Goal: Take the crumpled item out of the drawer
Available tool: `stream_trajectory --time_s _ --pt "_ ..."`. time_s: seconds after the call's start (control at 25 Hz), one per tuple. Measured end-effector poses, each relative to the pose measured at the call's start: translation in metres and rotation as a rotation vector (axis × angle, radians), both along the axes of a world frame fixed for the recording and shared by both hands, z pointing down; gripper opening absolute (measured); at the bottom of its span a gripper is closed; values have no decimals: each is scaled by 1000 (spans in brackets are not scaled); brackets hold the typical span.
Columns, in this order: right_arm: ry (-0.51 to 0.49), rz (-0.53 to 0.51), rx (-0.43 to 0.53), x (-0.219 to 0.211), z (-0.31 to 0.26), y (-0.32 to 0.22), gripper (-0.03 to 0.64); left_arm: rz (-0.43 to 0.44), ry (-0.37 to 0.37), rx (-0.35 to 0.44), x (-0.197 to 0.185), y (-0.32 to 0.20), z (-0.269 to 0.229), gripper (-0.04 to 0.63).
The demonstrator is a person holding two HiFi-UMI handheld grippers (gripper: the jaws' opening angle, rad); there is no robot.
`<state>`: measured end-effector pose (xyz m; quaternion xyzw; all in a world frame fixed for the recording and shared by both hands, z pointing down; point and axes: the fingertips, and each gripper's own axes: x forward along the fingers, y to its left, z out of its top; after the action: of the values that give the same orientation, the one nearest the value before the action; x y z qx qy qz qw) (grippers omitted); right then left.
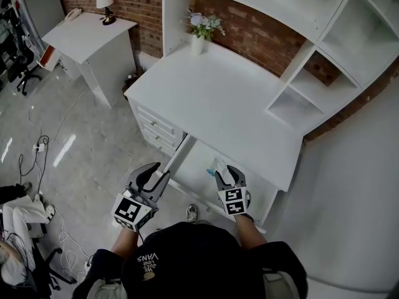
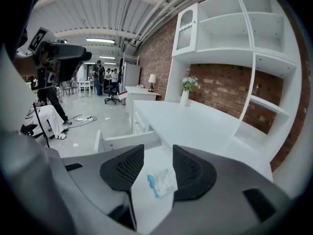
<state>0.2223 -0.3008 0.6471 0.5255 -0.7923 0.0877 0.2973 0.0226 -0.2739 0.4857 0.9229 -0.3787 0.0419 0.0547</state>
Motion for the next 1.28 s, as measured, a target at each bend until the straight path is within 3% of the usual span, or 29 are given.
stream_trajectory --time_s 0.2,0.48,0.88,1.28 --pt "23 -18 -123 10 55 -2 172 -3 -17 -14 13 -4 9 120" --pt "139 -97 -277 19 122 4 172 -25 -37 -30 26 -7 17 120" --pt "246 -235 -385 15 175 7 172 -49 -42 -62 38 -9 32 120" --pt "358 -315 -427 16 207 0 170 -39 -44 -94 46 -12 48 120"
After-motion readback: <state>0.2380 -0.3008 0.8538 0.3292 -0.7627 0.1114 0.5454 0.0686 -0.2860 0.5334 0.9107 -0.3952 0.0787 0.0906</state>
